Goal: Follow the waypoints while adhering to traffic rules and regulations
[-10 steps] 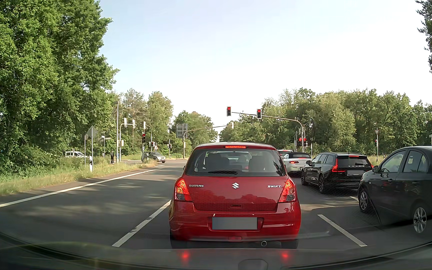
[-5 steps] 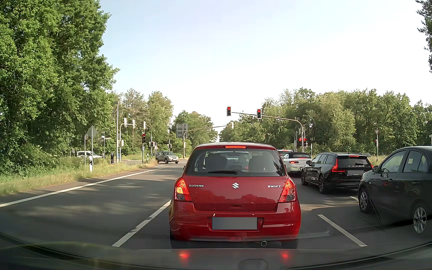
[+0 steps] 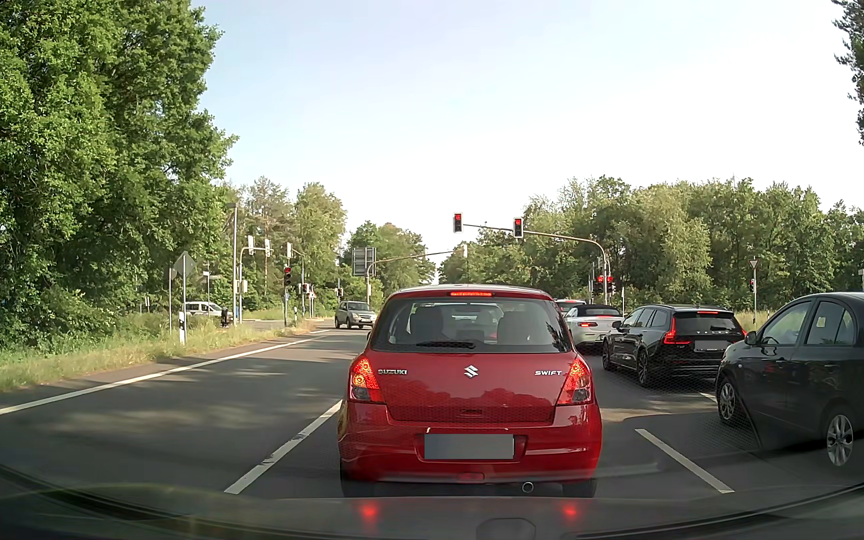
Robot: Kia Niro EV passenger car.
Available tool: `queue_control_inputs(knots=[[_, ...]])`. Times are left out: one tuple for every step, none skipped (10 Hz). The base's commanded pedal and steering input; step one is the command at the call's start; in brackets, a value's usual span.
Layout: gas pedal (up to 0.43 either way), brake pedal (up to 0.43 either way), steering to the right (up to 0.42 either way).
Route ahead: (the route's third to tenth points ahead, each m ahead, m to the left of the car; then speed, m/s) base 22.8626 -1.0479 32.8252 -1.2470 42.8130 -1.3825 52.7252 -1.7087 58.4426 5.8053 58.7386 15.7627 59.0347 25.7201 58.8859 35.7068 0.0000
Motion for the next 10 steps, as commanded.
queue_control_inputs(knots=[[0.0, 0.268, 0.0], [0.0, 0.268, 0.0], [0.0, 0.268, 0.0], [0.0, 0.268, 0.0], [0.0, 0.268, 0.0], [0.0, 0.268, 0.0], [0.0, 0.268, 0.0], [0.0, 0.268, 0.0], [0.0, 0.268, 0.0], [0.0, 0.268, 0.0]])
